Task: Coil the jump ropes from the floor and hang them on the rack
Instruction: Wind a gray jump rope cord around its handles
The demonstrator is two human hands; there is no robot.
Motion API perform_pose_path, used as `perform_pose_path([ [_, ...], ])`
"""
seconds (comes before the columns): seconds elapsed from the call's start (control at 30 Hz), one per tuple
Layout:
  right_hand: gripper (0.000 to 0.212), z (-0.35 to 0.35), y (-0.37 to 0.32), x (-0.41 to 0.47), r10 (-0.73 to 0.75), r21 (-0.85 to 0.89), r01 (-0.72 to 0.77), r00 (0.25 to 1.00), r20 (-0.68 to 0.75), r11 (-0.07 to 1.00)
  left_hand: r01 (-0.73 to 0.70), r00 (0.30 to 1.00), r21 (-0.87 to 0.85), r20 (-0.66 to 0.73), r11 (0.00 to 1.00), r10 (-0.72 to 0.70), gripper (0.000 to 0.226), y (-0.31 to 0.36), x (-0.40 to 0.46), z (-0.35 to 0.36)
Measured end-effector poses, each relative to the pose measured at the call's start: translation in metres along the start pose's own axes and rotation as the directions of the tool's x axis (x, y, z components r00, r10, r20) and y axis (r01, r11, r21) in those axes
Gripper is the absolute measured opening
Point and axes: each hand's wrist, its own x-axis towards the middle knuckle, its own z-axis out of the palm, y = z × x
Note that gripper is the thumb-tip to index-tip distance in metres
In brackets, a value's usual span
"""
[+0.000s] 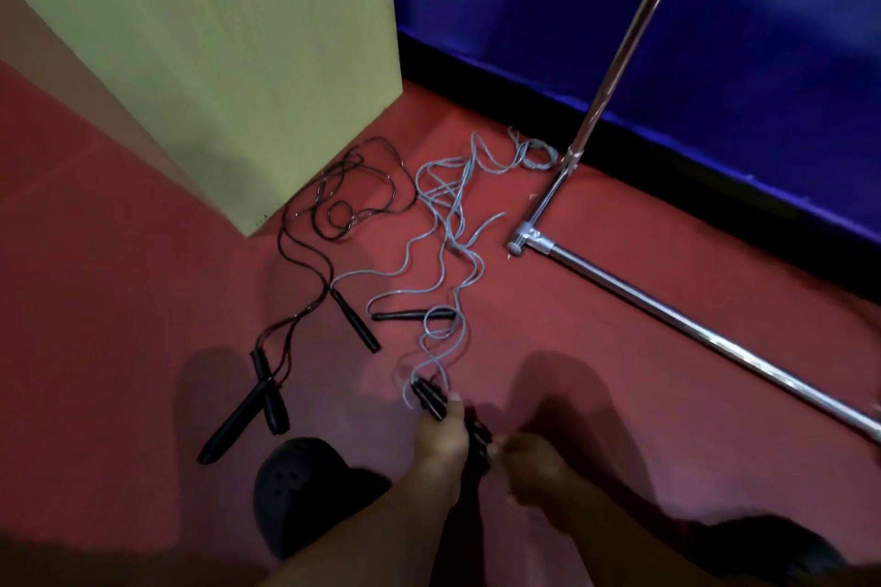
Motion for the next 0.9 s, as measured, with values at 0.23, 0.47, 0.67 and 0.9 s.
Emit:
perform_pose_path([
  [0.23, 0.054, -0.063, -0.022, -0.067, -0.286, 0.173, 0.386, 0.861, -0.421, 0.906, -0.388, 0.898, 0.398, 0.366, 0.831, 0.243, 0.023, 0.045, -0.084, 0.01],
  [0.47, 0.031, -0.113, -0.127, -0.234, -0.729, -0.228, 0.711, 0.551, -0.406, 0.665, -0.797, 0.45, 0.309, 0.877, 0.519, 0.168, 0.009, 0.138, -0.242, -0.013],
  [0.67, 0.051, -0.119, -0.109, -0.314, -0.906, -0.314, 0.859, 0.327, -0.269, 0.404, -0.876, 0.347, 0.333, 0.938, 0.349, -0.024, 0.012, 0.159, -0.303, -0.058],
  [0.9, 0.043, -0.094, -0.109, -0.282, -0.754, -0.225, 0.763, 0.459, -0.47, 0.606, -0.917, 0.39, 0.369, 0.91, 0.154, 0.139, 0.016, 0.147, -0.3, -0.044],
])
